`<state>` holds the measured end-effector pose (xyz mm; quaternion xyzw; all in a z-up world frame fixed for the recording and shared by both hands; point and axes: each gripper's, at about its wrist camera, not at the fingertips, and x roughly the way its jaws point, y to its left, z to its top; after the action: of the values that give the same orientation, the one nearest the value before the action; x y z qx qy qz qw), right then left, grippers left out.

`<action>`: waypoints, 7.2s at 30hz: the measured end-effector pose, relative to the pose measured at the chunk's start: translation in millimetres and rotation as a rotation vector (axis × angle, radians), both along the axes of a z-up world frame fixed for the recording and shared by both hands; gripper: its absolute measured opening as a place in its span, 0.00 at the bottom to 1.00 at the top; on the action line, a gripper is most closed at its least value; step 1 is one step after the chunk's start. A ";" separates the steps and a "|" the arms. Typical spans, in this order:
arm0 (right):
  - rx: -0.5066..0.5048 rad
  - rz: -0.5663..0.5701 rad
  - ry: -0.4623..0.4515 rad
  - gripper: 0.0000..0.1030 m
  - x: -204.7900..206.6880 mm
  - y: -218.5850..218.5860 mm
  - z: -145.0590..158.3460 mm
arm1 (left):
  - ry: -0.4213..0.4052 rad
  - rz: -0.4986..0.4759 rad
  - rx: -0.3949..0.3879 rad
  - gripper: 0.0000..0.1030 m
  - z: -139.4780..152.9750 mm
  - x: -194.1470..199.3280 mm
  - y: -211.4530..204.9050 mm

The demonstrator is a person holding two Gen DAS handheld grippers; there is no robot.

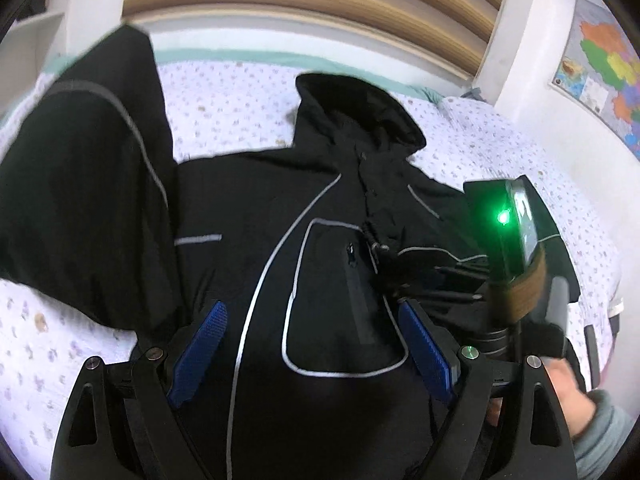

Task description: Fold large clothes

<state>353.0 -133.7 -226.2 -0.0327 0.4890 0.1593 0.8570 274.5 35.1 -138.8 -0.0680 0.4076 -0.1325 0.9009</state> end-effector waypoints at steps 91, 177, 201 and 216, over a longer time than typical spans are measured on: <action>-0.045 -0.112 -0.203 0.59 21.0 27.9 -21.6 | -0.031 0.547 -0.074 0.28 -21.7 62.6 288.8; 0.529 -0.065 0.196 0.47 73.7 193.7 5.2 | -0.047 0.141 -0.278 0.60 -2.2 -31.9 244.8; 0.244 -0.170 -0.394 0.32 -16.5 -60.9 208.2 | -0.054 -0.067 -0.114 0.60 77.0 24.2 69.3; 0.075 -0.345 -0.027 0.44 11.0 -203.8 9.3 | 0.241 -0.050 0.017 0.60 -58.6 103.0 -21.7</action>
<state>364.0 -337.6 -216.9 0.0815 0.4697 0.0273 0.8787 377.5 13.4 -197.4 -0.0654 0.5155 -0.1420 0.8425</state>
